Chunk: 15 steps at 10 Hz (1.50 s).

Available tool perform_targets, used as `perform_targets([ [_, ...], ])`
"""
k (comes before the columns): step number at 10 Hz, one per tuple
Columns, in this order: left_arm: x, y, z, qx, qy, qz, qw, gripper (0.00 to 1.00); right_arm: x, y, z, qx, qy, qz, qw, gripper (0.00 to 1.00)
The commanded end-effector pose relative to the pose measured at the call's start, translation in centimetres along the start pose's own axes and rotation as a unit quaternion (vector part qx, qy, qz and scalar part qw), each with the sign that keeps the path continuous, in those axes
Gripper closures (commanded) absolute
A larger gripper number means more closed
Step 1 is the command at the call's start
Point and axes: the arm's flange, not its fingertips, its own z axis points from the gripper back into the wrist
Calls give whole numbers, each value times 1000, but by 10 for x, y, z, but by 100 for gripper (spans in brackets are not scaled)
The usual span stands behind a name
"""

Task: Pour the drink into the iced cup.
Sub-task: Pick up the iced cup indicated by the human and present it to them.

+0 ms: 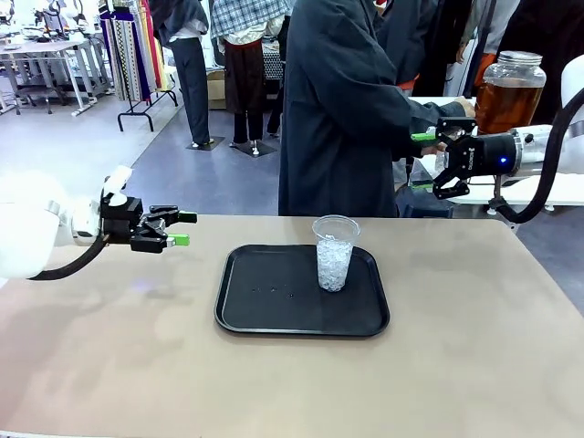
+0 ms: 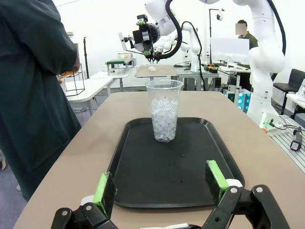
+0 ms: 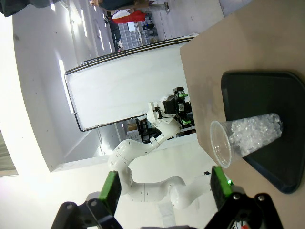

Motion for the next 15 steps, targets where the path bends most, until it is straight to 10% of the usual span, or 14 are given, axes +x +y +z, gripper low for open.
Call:
perform_targets([
  [1, 1, -1, 0, 1, 0, -1, 1000, 0, 0, 2, 0, 0, 0, 1, 1000, 0],
  [15, 1, -1, 0, 1, 0, -1, 1000, 0, 0, 2, 0, 0, 0, 1, 1000, 0],
])
